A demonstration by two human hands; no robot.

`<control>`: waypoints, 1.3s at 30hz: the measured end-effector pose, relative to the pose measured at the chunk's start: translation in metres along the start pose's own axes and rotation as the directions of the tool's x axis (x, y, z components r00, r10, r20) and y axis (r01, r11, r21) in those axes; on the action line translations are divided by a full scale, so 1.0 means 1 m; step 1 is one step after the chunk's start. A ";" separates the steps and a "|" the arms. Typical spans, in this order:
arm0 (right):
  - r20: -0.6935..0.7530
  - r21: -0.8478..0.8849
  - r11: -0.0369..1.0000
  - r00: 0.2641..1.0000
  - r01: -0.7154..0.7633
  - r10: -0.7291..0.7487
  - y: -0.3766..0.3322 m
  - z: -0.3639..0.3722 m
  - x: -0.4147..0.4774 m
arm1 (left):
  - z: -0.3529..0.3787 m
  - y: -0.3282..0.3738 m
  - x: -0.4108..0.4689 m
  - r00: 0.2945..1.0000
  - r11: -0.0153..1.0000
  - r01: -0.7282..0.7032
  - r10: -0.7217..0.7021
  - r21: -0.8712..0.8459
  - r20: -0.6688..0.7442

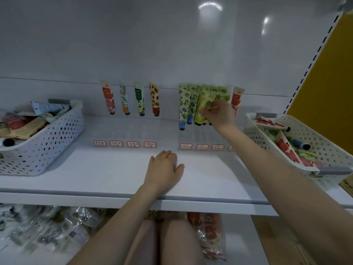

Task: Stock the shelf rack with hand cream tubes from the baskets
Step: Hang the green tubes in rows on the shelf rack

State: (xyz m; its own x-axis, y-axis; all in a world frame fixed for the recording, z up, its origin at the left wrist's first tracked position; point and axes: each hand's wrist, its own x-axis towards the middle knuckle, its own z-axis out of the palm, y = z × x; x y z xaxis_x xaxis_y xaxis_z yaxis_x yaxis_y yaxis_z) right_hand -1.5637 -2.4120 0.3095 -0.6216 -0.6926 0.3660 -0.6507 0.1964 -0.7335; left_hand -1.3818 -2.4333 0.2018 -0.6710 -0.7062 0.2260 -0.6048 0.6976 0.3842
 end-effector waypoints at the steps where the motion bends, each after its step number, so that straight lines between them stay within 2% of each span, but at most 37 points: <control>1: 0.003 -0.016 1.000 1.000 0.002 -0.002 0.003 0.006 0.000 | 0.001 -0.001 0.000 1.000 1.000 0.000 0.000 -0.005 -0.008; 9: 0.024 -0.049 0.999 1.000 0.020 -0.019 0.012 0.020 0.005 | 0.004 -0.002 0.002 0.999 1.000 -0.009 0.008 -0.015 -0.051; 19: 0.060 -0.201 0.979 0.998 0.041 -0.029 0.019 0.024 0.010 | 0.007 -0.002 0.003 0.997 1.000 -0.006 0.005 -0.011 -0.074; 26: 0.037 -0.144 0.988 0.998 0.061 -0.056 0.023 0.026 0.005 | 0.007 -0.003 0.001 0.996 1.000 -0.010 0.009 -0.008 -0.089; 39: 0.047 -0.199 0.978 0.998 0.059 -0.051 0.026 0.029 0.010 | 0.006 -0.002 0.002 0.996 1.000 -0.014 0.014 -0.003 -0.084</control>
State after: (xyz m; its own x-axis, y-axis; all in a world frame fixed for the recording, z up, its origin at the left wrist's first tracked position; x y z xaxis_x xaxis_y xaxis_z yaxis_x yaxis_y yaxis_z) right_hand -1.5747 -2.4338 0.2776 -0.5666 -0.7337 0.3750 -0.7600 0.2894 -0.5820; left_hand -1.3845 -2.4348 0.1957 -0.6408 -0.7043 0.3054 -0.5940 0.7069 0.3840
